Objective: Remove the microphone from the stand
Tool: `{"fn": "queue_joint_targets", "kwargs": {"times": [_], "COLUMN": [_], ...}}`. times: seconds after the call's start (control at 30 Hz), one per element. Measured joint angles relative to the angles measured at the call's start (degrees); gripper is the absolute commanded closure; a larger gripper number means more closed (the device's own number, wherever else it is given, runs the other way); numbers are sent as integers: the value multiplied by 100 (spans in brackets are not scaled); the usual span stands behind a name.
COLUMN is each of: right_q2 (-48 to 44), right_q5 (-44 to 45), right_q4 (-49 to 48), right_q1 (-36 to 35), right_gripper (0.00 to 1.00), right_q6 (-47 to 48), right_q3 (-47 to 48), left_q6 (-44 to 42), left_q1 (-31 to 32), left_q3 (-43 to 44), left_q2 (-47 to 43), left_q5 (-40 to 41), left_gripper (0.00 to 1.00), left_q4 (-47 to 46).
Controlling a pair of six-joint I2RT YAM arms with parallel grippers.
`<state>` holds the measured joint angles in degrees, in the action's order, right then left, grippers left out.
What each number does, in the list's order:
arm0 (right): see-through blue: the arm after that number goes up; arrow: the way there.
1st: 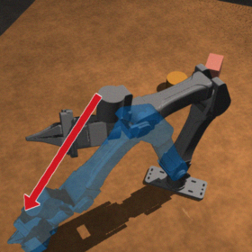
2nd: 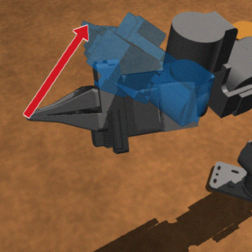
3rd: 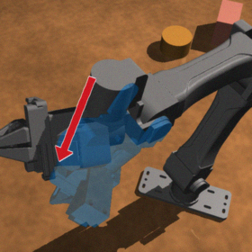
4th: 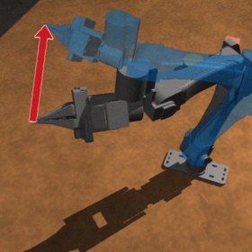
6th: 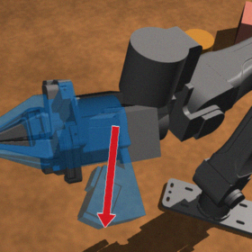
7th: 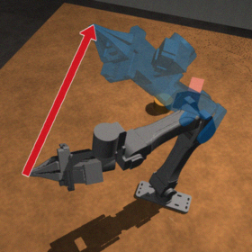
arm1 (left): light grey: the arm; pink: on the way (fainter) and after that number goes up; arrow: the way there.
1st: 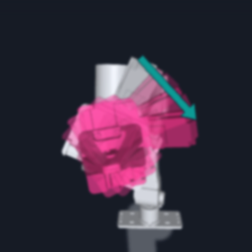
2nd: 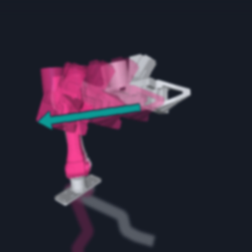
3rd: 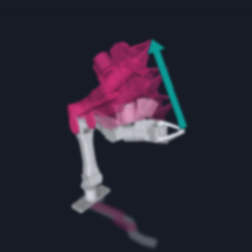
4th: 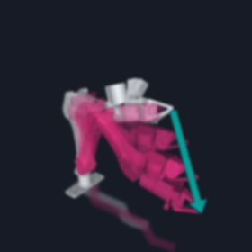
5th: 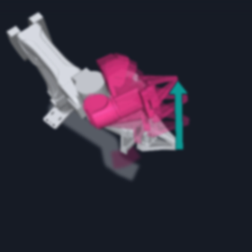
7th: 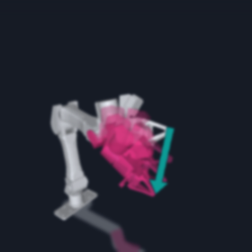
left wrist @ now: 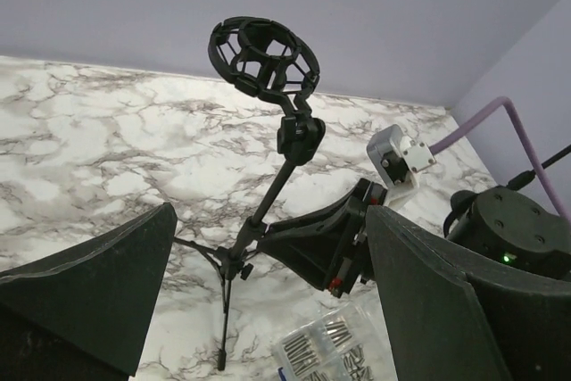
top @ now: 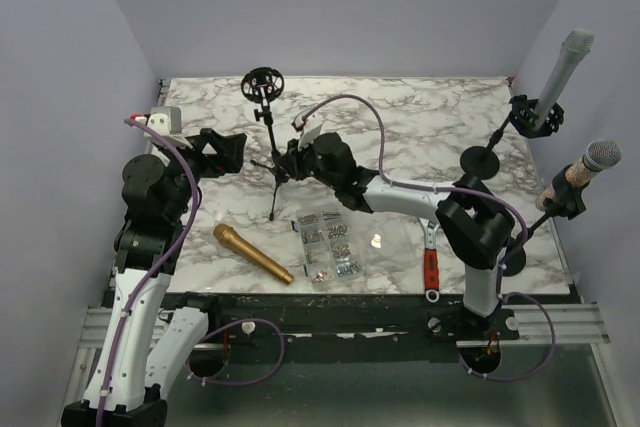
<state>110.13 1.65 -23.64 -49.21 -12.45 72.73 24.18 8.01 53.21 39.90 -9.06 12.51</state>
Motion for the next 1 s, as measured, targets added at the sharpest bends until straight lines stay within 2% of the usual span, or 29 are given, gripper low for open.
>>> {"fn": "queue_joint_targets", "kwargs": {"times": [0.13, 0.37, 0.73, 0.77, 0.9, 1.0], "right_q2": [11, 214, 962, 992, 1034, 1034], "right_q5": [918, 2496, 3670, 3709, 3847, 3967], "right_q4": [-256, -1095, -2479, -2538, -2627, -2490], "right_q1": [-319, -894, -1329, -1342, -1373, -1373], "right_gripper": [100, 99, 99, 93, 57, 39], "right_q6": [629, 2308, 5082, 5228, 5602, 5580], "right_q3": [-96, -306, -164, -157, -157, -157], "left_q6": [0, 4, 28, 33, 66, 76], "left_q1": [0, -2, -52, -57, -92, -118], "left_q3": [-22, -33, -90, -90, -90, -101], "left_q2": [-11, -44, -46, -46, -39, -33], "left_q5": [133, 271, 345, 350, 350, 350], "left_gripper": [9, 9, 9, 9, 9, 9], "left_q4": [46, 48, 50, 50, 50, 48]}}
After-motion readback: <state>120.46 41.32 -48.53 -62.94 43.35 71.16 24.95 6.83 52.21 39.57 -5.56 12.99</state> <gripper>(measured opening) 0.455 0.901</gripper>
